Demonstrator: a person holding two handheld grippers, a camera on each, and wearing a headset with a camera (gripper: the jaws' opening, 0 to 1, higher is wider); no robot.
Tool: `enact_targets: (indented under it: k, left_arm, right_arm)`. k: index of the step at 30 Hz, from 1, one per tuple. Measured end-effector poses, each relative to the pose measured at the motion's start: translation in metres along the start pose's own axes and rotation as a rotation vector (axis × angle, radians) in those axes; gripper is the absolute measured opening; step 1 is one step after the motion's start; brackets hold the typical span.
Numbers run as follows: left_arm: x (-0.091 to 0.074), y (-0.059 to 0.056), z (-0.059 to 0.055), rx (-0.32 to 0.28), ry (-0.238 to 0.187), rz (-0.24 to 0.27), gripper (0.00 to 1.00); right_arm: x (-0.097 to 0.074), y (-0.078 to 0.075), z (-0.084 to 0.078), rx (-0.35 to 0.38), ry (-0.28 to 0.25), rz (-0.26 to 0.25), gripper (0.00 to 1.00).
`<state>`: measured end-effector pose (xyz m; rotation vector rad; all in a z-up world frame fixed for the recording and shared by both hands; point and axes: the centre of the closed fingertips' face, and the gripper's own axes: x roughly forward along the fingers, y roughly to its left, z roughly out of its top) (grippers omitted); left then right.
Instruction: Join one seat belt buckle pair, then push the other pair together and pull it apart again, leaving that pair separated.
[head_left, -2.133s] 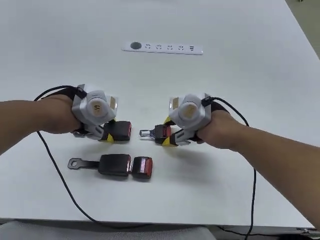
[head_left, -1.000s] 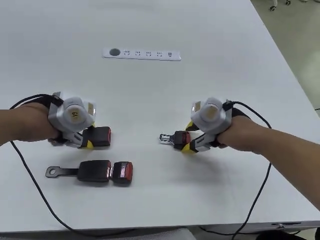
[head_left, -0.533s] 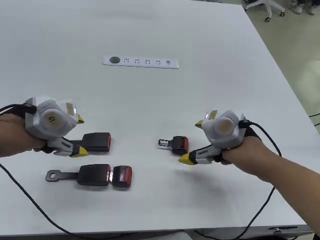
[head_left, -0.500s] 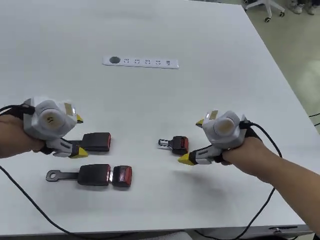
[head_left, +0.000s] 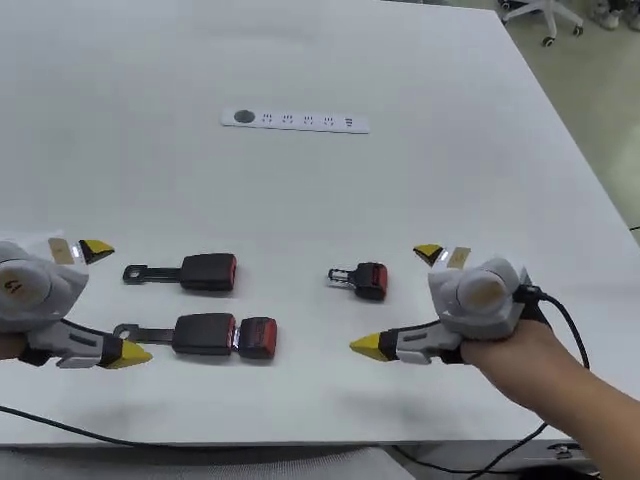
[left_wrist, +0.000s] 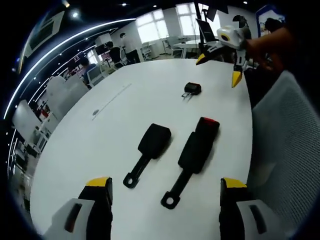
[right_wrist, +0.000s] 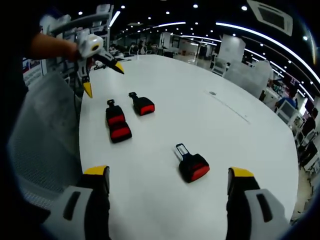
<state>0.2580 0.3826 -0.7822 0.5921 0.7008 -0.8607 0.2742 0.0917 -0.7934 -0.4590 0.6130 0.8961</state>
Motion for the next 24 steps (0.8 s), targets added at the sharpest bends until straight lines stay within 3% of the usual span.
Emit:
enact_targets:
  k: [2, 4, 5, 8, 12, 13, 14, 18, 24]
  left_arm:
    - [-0.004, -0.001, -0.003, -0.024, -0.01, 0.006, 0.95]
    - [-0.009, -0.005, -0.005, -0.093, -0.042, -0.001, 1.0]
    - [-0.014, -0.001, -0.006, -0.111, -0.065, 0.024, 1.0]
    - [-0.023, 0.003, -0.013, -0.104, -0.075, 0.058, 1.0]
    - [-0.032, 0.005, -0.018, -0.138, -0.097, 0.083, 1.0]
    - [-0.033, 0.003, -0.018, -0.196, -0.122, 0.08, 1.0]
    - [-0.033, 0.003, -0.018, -0.217, -0.135, 0.081, 1.0]
    - [-0.037, 0.002, -0.024, -0.223, -0.141, 0.105, 1.0]
    - [-0.043, -0.003, -0.018, -0.253, -0.189, 0.126, 1.0]
  right_arm:
    - [-0.004, 0.005, -0.004, 0.006, 0.004, -0.005, 1.0]
    - [-0.007, 0.007, -0.007, 0.018, 0.003, -0.01, 1.0]
    - [-0.009, 0.009, -0.009, 0.032, 0.005, -0.012, 1.0]
    - [-0.014, 0.012, -0.013, 0.049, 0.004, -0.024, 1.0]
    - [-0.02, 0.013, -0.016, 0.075, -0.001, -0.043, 1.0]
    - [-0.02, 0.013, -0.017, 0.09, -0.002, -0.047, 1.0]
    - [-0.02, 0.014, -0.018, 0.091, -0.002, -0.048, 1.0]
    - [-0.021, 0.015, -0.019, 0.103, -0.003, -0.061, 1.0]
    - [-0.024, 0.019, -0.017, 0.112, -0.015, -0.068, 1.0]
